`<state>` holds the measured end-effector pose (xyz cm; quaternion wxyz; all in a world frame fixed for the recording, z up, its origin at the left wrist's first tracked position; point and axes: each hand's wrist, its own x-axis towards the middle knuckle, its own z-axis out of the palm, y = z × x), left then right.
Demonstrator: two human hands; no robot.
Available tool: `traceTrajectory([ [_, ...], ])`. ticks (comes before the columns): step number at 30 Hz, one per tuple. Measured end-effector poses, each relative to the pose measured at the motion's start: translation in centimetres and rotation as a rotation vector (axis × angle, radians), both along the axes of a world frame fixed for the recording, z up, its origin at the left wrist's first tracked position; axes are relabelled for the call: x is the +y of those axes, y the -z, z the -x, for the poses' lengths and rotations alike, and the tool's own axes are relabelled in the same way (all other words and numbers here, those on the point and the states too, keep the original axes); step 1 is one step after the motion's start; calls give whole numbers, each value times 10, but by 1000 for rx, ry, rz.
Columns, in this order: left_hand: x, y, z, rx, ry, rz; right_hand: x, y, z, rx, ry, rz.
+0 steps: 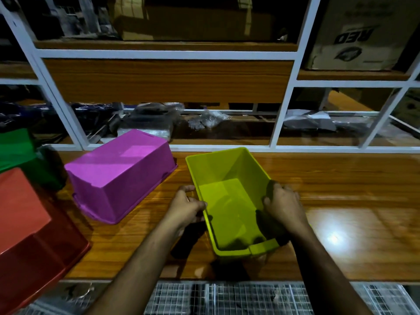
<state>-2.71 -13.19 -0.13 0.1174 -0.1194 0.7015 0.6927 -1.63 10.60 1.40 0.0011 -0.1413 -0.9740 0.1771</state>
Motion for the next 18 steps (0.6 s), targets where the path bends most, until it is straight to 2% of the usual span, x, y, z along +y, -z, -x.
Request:
traceTrajectory([
  [5,-13,6,5,25,-5,115,6,-2,0,21,-52,125],
  [11,-28,6,4,19,-71,18,6,5,5,-26,-13,292],
  [16,-41,3,2,3,-55,-67,7,9,7,-78,120,892],
  [18,-46,1,1,-25,-19,-97,7,11,5,-98,131,1055],
])
